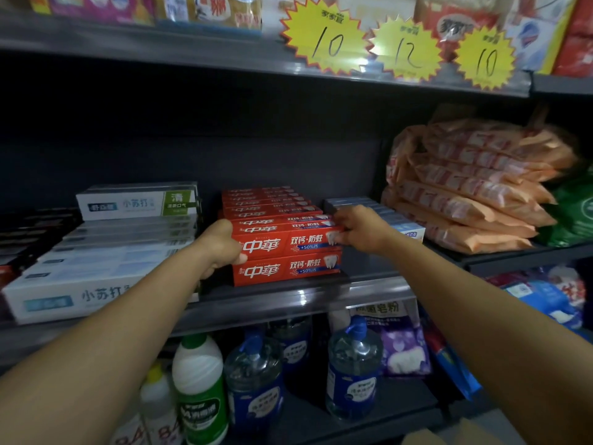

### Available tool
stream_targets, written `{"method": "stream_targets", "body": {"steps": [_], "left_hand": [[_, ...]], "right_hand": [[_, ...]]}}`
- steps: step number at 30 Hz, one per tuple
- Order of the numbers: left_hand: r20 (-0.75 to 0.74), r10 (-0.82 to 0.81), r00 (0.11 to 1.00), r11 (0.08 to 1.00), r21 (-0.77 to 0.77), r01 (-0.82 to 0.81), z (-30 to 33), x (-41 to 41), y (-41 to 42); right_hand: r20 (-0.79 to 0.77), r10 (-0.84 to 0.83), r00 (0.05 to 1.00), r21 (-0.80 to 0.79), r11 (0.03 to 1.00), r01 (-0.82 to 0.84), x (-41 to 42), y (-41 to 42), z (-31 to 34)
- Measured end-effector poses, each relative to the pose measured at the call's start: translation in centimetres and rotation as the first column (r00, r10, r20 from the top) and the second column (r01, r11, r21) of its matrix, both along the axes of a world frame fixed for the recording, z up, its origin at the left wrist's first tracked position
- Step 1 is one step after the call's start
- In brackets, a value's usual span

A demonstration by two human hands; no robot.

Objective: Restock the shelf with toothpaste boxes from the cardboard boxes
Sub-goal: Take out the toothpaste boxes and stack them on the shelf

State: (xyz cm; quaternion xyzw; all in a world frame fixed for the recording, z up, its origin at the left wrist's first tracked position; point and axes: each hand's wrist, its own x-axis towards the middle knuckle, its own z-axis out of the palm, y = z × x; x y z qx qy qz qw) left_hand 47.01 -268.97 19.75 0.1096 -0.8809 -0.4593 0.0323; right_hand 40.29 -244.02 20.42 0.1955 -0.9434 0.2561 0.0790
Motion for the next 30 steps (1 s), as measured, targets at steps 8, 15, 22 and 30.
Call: {"method": "stream_targets", "body": {"steps": [8,15,22,30], "left_hand": [[0.012,-0.005,1.000,0.998,-0.057,0.006,0.3,0.3,-0.1],[0.059,-0.036,0.998,0.991,-0.125,0.044,0.2,0.4,-0.9],[0.102,-0.050,0.993,0.978,-0.195,0.070,0.6,0.2,-0.9],[0.074,0.043,0.996,0.930,-0.367,-0.013,1.6,-2.3,-3.4]], "right_hand": [[-0.011,0.006,1.000,0.150,0.989,-0.004,-0.4,-0.1,0.4],[0.072,-0.029,0.997,0.379,0.925,0.000,-1.7,-0.2,1.1],[0.098,-0.016,0.995,0.451,0.892,-0.030,-2.7,-0.3,1.1],[-0.026,-0.078,0.997,0.507,0.858,0.080,-5.4,-0.7,2.6]]}}
